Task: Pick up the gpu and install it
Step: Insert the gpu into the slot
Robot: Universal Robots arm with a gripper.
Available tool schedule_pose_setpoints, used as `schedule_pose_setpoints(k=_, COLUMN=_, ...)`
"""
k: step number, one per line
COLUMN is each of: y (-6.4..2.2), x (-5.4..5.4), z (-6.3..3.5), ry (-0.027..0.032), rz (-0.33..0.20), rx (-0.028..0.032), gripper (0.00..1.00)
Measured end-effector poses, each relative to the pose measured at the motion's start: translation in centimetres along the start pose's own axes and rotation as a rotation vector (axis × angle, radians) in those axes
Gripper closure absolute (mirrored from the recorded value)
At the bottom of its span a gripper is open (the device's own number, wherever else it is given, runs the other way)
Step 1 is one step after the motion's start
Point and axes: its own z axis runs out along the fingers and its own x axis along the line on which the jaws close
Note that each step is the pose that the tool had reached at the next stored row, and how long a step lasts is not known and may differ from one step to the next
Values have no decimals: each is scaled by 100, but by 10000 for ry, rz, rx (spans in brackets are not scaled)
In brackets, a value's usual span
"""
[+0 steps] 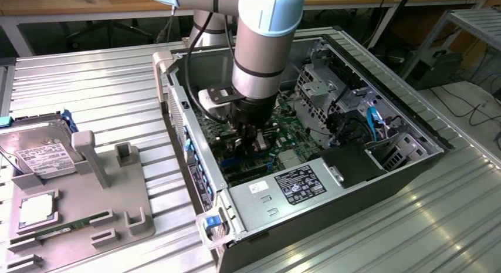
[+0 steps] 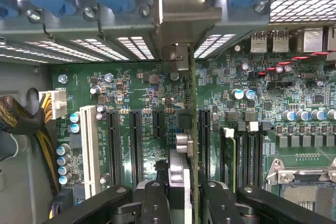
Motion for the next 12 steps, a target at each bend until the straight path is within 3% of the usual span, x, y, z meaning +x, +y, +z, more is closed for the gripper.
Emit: schedule_pose_setpoints(k=12, y=0, x=-1, z=40, ry=-7, rz=0, rx=-9, gripper=71)
